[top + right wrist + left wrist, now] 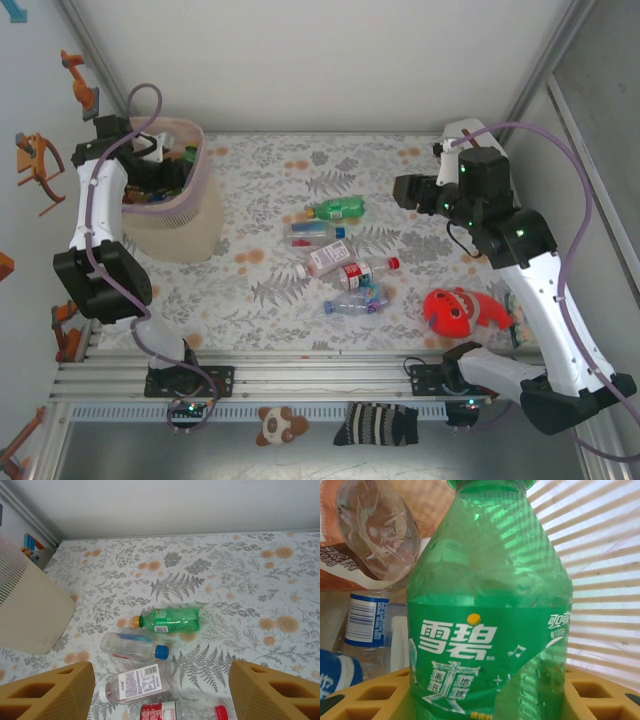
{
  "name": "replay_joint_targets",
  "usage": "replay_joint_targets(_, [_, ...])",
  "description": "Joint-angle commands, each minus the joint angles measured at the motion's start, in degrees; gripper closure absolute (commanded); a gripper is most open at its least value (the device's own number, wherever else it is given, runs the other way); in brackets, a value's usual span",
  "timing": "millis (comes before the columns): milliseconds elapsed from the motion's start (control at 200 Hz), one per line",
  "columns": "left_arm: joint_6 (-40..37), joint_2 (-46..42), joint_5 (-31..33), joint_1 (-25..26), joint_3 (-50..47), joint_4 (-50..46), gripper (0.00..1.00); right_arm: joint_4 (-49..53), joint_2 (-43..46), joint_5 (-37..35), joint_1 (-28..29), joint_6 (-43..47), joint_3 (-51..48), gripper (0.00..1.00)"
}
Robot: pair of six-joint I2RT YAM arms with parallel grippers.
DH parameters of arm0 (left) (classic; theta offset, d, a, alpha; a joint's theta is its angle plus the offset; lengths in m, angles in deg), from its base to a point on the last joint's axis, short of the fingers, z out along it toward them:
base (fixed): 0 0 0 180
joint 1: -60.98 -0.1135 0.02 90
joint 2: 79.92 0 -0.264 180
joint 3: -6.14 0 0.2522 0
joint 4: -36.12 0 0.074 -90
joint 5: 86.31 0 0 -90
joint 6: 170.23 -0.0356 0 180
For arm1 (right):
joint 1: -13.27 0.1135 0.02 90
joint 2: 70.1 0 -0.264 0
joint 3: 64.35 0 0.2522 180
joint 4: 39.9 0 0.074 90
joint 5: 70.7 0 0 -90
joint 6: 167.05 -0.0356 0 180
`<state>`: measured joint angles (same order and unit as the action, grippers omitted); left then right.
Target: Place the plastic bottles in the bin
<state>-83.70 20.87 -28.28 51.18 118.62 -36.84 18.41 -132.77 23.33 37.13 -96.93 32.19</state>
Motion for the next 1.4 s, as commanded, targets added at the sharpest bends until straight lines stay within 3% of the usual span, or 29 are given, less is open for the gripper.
replay_joint_targets(0, [-3.48,4.47,7.09,-0.39,-4.06,-2.78,0.44,-0.52,0.46,0.45,0.03,0.18,1.06,0.3])
replay_joint_targets(371, [-1.15,-2.14,7.66,-0.57,-2.95,-0.19,0.23,-0.18,1.06,0.3,-0.04,-0.12,1.24,0.3])
replay_joint_targets(606, [0.04,-6.94,9.66,-0.73,0.35,-0.53,0.16,-0.06,1.33,0.1,0.02,-0.1,1.22,0.3])
replay_joint_targets(891, [0.75,-12.22,11.66,-0.74,3.37,-1.36,0.16,-0.02,1.28,0.18,-0.02,-0.05,1.24,0.3])
replay_joint_targets(1122, [1.24,-16.13,9.3,0.02,6.65,-1.59,0.19,-0.03,0.95,0.19,0.01,0.18,1.15,0.3])
replay_joint_targets(1397, [-1.08,-17.56,9.95,8.15,11.76,-2.34,0.2,-0.25,1.06,0.18,-0.04,0.18,0.73,0.3])
